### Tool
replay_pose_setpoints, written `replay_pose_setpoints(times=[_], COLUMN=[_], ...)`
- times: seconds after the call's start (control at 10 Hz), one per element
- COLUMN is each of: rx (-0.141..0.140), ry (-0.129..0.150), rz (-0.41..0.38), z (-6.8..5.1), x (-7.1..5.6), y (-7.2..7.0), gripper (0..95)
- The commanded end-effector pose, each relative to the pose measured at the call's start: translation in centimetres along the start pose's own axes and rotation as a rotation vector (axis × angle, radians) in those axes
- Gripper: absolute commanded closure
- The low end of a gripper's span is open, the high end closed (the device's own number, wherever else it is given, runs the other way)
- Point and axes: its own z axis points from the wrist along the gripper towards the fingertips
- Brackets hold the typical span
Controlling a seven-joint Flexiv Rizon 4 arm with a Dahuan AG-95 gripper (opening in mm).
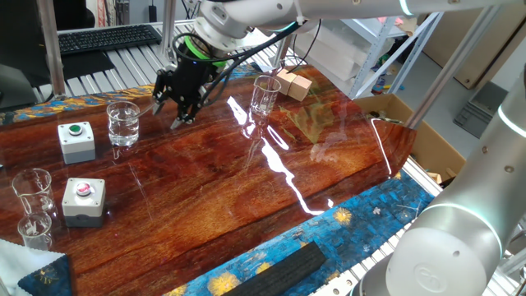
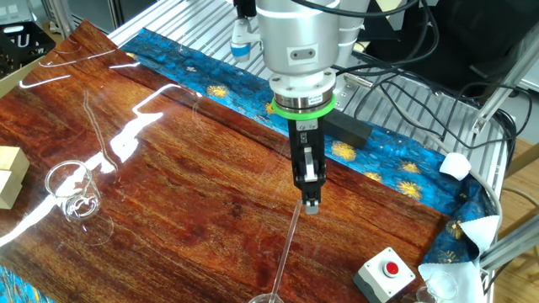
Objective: Stir the beaker with a glass rod
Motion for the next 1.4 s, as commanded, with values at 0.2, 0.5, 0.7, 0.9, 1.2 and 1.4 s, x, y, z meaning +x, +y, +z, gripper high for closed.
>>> replay_pose_setpoints(times=[0.2, 0.5, 0.7, 0.9, 1.2, 1.4], rx=[-0.005, -0.013, -0.015, -0.013, -0.014, -0.024], ry=[0.013, 0.018, 0.019, 0.019, 0.019, 0.025], rz=[0.013, 0.034, 0.047, 0.055, 0.052, 0.046], z=[0.0, 0.1, 0.1, 0.1, 0.0, 0.0], x=[0.3, 0.1, -0.1, -0.3, -0.2, -0.2], y=[0.2, 0.6, 1.1, 1.4, 1.3, 1.3], gripper=[57.0, 57.0, 57.0, 57.0, 57.0, 57.0])
